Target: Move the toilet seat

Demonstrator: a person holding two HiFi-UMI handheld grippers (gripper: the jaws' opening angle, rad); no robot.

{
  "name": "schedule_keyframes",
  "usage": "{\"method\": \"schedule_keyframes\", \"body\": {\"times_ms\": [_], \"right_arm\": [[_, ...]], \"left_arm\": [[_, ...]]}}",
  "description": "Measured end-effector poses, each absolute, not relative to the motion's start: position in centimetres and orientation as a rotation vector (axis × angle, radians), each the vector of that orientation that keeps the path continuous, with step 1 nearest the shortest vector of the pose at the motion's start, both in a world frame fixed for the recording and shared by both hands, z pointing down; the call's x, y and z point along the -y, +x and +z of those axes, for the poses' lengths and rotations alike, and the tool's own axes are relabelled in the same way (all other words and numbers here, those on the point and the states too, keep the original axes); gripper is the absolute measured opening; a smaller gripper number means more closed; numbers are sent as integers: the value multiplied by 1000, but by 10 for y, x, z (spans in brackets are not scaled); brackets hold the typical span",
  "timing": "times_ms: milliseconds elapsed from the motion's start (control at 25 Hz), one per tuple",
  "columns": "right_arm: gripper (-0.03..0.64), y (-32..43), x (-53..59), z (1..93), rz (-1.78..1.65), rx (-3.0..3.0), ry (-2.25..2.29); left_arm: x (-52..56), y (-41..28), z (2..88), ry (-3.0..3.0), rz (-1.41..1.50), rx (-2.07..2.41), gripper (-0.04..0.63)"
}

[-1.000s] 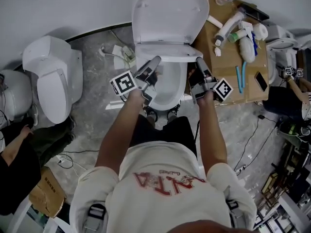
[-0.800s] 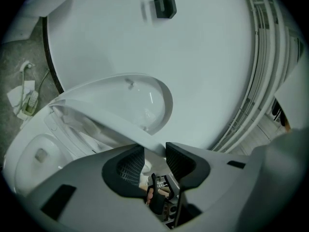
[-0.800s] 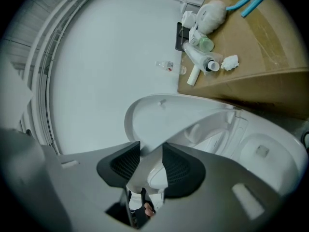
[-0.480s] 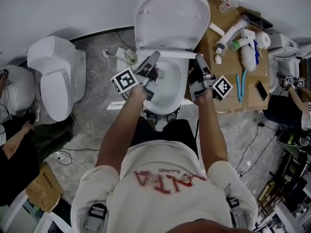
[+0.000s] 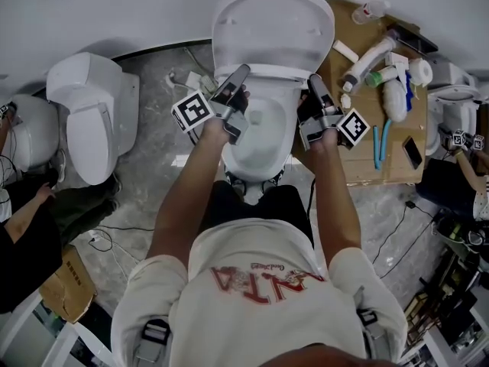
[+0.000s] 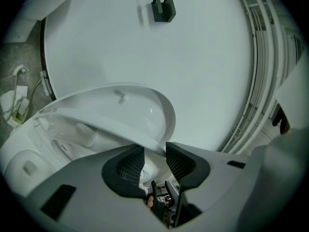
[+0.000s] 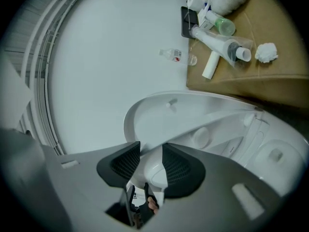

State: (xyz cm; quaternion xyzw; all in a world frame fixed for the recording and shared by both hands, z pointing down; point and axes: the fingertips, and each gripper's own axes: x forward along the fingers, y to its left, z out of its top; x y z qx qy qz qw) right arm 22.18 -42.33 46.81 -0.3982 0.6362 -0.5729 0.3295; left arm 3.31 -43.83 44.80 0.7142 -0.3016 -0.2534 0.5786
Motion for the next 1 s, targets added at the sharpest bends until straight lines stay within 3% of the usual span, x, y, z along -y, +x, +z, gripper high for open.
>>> {"method": "schedule_keyframes", "body": {"times_ms": [1000], "right_arm": [[140,226,518,467,-1566,-1631,-1020]], "left_arm": [[535,36,449,1625,-599,728,143]]}}
